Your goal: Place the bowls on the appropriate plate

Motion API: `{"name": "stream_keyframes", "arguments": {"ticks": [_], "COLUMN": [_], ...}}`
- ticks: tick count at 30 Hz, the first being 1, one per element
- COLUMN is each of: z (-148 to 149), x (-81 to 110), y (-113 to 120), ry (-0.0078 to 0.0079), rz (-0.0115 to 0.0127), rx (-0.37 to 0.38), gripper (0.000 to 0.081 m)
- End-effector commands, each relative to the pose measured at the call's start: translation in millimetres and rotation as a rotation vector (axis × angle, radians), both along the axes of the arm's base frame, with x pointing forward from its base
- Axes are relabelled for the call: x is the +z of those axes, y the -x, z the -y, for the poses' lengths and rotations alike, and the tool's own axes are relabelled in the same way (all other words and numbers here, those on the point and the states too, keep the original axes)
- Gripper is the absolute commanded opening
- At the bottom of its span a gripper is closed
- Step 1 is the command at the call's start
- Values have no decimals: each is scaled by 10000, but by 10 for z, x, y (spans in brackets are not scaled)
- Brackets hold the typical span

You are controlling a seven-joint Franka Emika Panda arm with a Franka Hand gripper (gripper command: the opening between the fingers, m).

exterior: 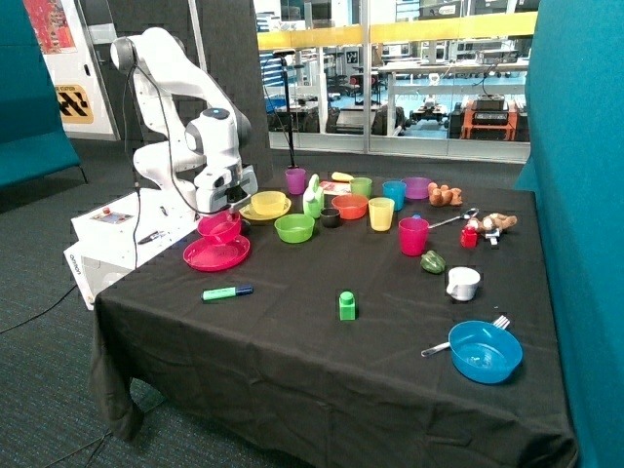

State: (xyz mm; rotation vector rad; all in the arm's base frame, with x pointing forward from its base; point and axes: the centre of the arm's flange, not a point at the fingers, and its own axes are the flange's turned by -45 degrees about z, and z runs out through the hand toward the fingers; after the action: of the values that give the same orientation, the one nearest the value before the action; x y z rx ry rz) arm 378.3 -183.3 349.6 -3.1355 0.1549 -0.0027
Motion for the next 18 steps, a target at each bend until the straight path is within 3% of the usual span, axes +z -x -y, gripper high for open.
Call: {"name": "stream_keyframes", "arguments": {"ticks": [1, 18], "z": [106, 154], "x": [-110, -320], "y": [147, 37], "ry": [22, 22], "rz": [-19, -19], "rx": [-381, -328], "gripper": [0, 0]}}
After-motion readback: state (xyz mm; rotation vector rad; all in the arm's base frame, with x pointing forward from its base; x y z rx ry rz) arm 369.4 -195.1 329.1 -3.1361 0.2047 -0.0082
